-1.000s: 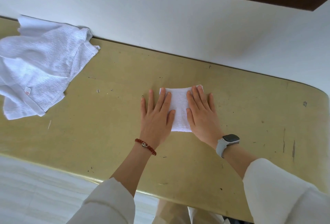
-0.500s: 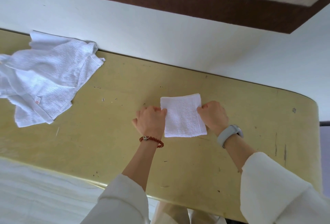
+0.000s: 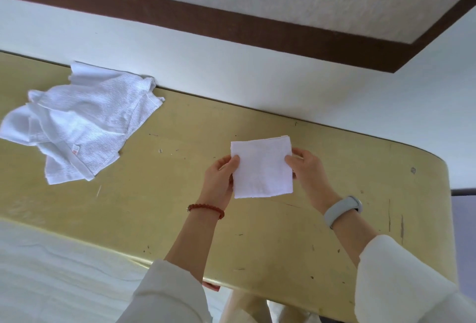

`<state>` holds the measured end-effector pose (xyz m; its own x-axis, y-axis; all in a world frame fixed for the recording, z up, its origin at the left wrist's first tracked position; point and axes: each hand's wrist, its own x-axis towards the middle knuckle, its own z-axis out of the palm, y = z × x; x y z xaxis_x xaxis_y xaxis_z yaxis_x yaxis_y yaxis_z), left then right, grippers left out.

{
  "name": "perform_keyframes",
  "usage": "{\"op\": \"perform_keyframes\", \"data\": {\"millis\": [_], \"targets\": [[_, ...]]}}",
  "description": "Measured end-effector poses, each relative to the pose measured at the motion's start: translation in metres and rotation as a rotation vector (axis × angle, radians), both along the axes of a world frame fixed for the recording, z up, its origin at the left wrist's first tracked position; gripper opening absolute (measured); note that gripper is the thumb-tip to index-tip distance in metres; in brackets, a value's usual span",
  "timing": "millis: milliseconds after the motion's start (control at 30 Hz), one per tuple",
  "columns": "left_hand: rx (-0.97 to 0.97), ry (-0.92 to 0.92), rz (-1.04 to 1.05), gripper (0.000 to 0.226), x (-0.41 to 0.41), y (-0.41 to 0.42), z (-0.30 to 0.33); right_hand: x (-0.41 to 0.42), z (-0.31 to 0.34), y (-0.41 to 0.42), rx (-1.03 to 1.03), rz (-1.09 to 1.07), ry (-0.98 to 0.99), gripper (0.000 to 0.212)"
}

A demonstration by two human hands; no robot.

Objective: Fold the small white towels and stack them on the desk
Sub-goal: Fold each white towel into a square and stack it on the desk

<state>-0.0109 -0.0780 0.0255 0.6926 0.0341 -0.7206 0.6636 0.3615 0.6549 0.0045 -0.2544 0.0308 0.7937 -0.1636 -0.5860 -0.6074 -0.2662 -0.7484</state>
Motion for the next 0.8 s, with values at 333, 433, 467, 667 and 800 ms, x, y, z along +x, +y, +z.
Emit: {"op": "perform_keyframes", "data": {"millis": [333, 433, 467, 667, 800], "targets": [[0.651, -0.257, 0.119, 0.018, -0.070, -0.011, 0.080, -0.047, 0.060, 0.022, -0.012, 0.186, -0.392, 0.012], [0.987, -0.317, 0.199, 0.016, -0.108, -0.010, 0.099, -0.074, 0.077, 0.044, -0.127, 0.295, -0.666, 0.010], [1.060, -0.303, 0.213, 0.019, -0.121, -0.005, 0.103, -0.081, 0.080, 0.052, -0.157, 0.335, -0.732, 0.011], [1.227, -0.236, 0.405, 0.025, -0.205, 0.060, 0.127, -0.139, 0.109, 0.125, -0.100, 0.551, -0.819, 0.018], [1.266, -0.159, 0.571, 0.024, -0.286, 0.131, 0.146, -0.198, 0.131, 0.209, 0.068, 0.722, -0.833, 0.013]]}}
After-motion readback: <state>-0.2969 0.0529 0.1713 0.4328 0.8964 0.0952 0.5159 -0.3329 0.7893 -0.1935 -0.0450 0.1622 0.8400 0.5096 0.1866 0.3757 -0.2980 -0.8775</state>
